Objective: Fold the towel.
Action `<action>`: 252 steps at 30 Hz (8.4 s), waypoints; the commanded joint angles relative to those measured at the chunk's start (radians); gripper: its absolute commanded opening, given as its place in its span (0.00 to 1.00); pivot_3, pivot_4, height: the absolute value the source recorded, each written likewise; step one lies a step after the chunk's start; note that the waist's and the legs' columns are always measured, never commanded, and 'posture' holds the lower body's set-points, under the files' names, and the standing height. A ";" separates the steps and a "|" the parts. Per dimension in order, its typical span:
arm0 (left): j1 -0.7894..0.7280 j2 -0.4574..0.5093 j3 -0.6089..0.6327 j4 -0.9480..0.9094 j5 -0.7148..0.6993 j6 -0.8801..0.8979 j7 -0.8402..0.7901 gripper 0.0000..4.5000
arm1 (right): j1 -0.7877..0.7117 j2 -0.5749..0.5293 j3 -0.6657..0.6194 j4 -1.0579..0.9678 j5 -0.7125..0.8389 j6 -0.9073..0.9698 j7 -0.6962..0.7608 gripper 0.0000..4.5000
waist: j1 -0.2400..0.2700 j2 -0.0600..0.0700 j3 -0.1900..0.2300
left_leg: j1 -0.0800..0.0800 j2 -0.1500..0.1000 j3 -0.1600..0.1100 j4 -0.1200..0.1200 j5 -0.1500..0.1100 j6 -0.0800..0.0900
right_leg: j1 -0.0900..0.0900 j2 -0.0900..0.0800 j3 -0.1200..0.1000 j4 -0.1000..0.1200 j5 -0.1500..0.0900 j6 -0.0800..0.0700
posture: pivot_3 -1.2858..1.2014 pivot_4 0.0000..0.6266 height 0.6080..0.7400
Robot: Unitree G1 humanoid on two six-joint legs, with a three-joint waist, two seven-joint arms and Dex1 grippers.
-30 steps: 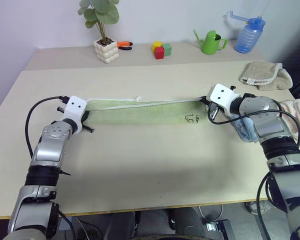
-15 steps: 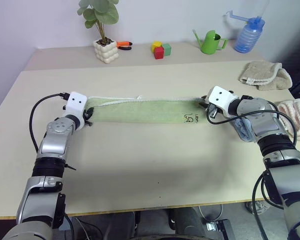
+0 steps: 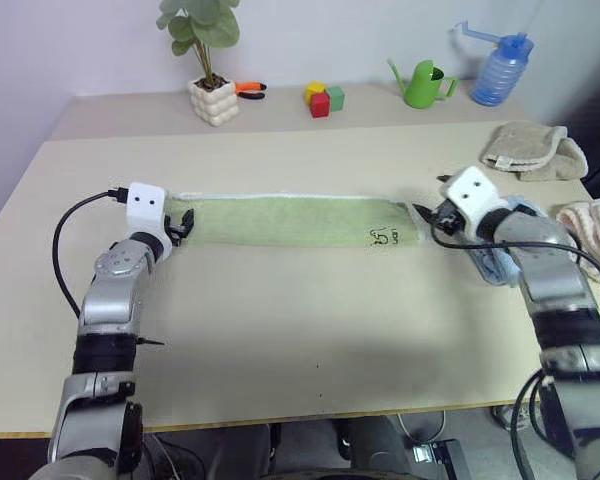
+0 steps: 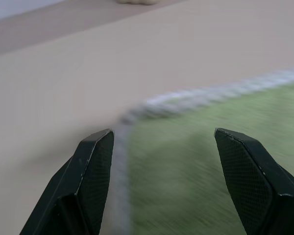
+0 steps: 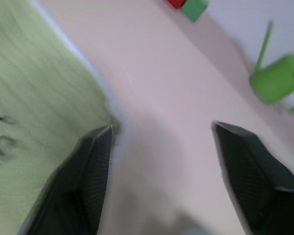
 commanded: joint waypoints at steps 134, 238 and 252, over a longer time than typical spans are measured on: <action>0.042 -0.620 0.326 -0.446 -0.528 0.557 0.584 1.00 | -0.109 0.183 0.197 -0.197 0.045 -0.011 0.035 0.96 | 0.011 0.000 0.000 | 0.012 0.001 0.000 -0.002 -0.003 0.004 | 0.011 0.004 0.000 -0.004 0.000 -0.001 | 0.52 0.24 0.93; -0.003 -0.290 0.044 -0.257 -0.329 0.343 0.072 0.87 | 0.075 0.134 0.229 -0.442 0.026 0.119 0.063 1.00 | 0.016 0.001 -0.001 | 0.012 0.002 0.000 -0.002 -0.004 0.006 | 0.011 0.005 0.000 -0.004 0.000 -0.001 | 0.52 0.24 0.93; -0.109 -0.442 0.090 -0.123 -0.556 0.642 0.113 0.99 | 0.067 0.159 0.253 -0.487 0.025 0.106 0.067 1.00 | 0.022 -0.001 0.000 | 0.012 0.001 -0.001 -0.001 -0.003 0.005 | 0.012 0.005 0.000 -0.004 0.000 -0.001 | 0.52 0.24 0.93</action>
